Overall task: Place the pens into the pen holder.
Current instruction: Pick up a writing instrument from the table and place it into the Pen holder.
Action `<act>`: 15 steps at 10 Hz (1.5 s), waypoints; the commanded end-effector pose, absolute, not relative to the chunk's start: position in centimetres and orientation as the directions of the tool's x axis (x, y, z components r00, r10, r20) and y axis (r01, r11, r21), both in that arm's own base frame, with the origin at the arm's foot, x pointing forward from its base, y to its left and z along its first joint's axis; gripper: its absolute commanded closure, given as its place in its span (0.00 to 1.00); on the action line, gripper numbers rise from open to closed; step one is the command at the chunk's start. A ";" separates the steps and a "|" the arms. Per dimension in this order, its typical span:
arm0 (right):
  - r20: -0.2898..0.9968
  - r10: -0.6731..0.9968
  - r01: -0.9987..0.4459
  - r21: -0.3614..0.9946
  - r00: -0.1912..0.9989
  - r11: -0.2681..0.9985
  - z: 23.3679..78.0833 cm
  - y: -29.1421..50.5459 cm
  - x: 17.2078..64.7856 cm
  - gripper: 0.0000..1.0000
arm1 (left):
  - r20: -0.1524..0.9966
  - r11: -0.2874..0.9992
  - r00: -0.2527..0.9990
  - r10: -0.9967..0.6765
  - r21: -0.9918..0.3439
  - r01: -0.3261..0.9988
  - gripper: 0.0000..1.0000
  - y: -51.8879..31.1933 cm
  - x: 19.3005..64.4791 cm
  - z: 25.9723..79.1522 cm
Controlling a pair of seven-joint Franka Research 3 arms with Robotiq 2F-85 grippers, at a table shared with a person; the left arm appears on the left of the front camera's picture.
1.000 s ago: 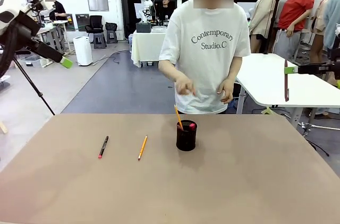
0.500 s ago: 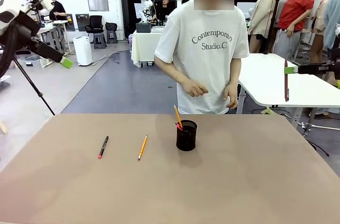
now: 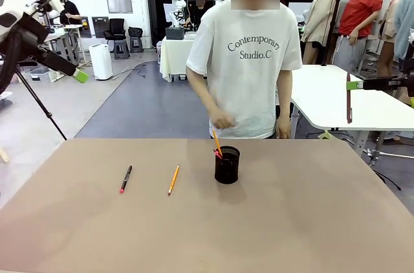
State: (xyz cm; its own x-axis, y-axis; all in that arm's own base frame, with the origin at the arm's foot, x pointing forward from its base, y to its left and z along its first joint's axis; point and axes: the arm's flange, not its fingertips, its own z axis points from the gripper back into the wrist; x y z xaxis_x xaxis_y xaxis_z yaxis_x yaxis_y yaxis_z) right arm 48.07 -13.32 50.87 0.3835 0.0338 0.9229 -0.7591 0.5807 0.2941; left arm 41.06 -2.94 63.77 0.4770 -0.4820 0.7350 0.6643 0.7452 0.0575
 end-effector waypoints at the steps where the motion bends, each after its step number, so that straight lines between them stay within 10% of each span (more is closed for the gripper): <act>1: 0.926 0.034 -0.762 0.289 0.377 0.579 51.2 -13.1 48.1 1.00 | 0.737 0.741 0.472 -0.484 0.059 0.669 0.00 -2.9 41.0 63.9; 15: 0.989 0.047 -0.945 0.121 0.142 0.305 43.5 0.7 51.0 1.00 | 0.737 0.741 0.472 -0.484 0.059 0.669 0.00 -2.9 41.0 63.9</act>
State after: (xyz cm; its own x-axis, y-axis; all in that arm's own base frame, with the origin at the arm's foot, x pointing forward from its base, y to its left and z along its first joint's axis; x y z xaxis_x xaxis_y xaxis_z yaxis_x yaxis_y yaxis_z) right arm 51.10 -0.32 44.64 0.1658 0.0689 0.9837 -0.9380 0.3188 0.1358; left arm 41.05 -2.95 63.77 0.4770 -0.4822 0.7349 0.6645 0.7451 0.0576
